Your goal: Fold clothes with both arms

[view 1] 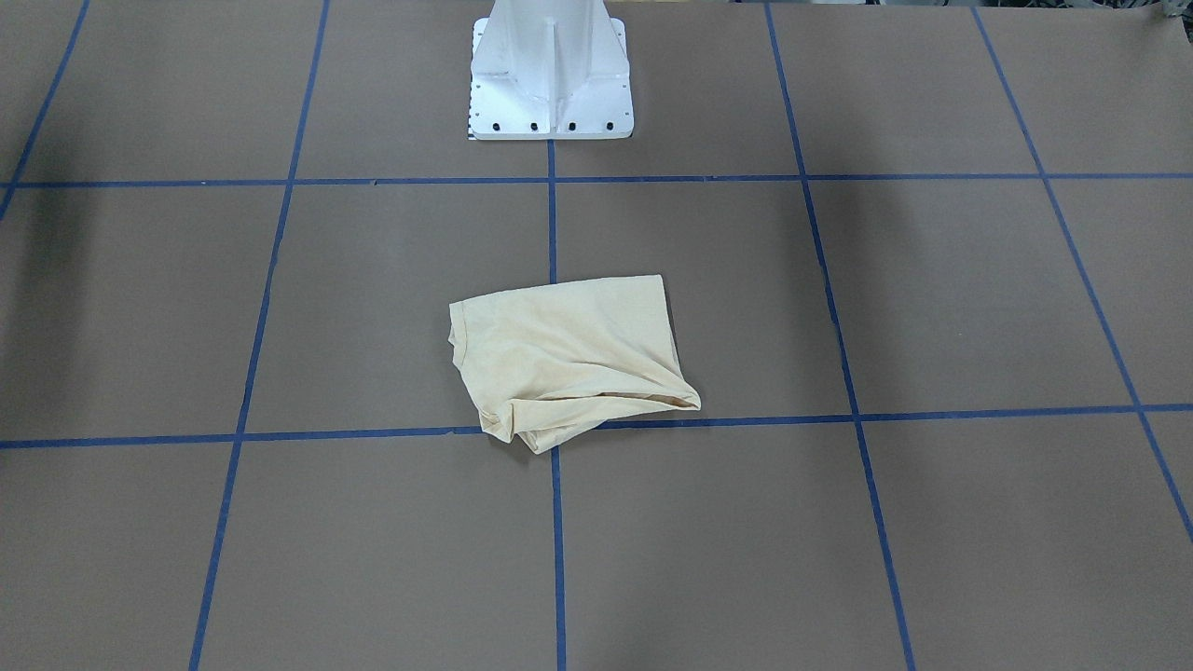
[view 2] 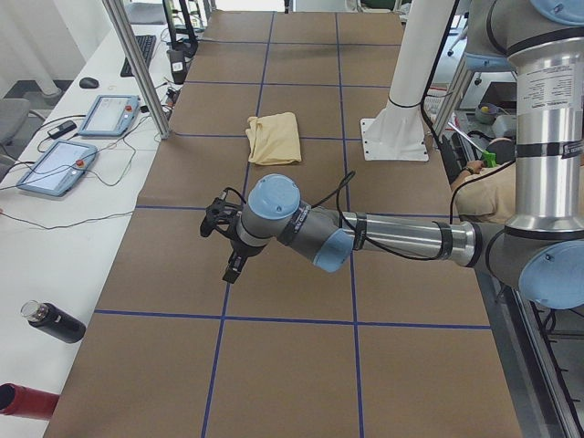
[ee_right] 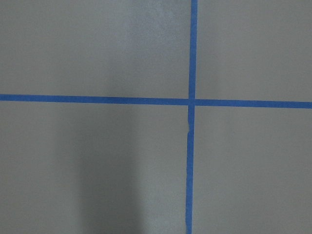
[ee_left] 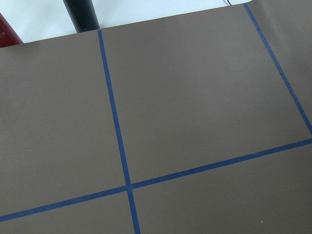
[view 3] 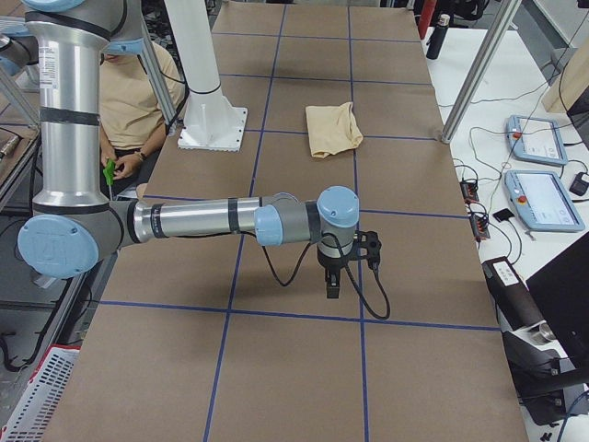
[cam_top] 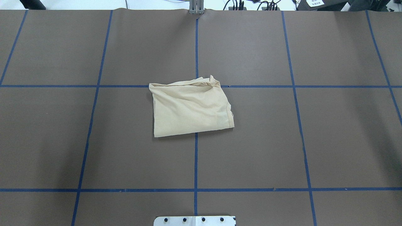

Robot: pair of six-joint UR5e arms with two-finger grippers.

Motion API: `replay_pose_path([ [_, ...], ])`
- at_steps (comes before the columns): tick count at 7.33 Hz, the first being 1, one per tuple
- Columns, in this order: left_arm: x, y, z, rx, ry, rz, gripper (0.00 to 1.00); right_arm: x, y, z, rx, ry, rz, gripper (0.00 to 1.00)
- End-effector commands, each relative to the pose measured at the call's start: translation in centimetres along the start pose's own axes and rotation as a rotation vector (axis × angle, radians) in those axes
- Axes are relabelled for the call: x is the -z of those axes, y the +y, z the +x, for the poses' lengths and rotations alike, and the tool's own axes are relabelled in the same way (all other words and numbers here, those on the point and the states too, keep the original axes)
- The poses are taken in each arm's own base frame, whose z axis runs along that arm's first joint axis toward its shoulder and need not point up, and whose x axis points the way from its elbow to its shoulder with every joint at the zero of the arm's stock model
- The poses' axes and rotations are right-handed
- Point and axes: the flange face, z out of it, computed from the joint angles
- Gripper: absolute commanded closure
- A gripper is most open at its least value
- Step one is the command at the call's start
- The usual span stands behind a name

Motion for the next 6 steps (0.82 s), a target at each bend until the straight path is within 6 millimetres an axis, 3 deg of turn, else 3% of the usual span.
replay_pose_path([
  [1,-0.01,0.05,0.05,-0.003,-0.001,0.0,0.0,0.23,-0.02,-0.3,0.004,-0.008,0.004,0.0],
  [6,0.5,-0.01,0.29,-0.005,-0.002,0.009,0.0,0.41,-0.03,-0.53,0.007,-0.015,0.007,0.0],
])
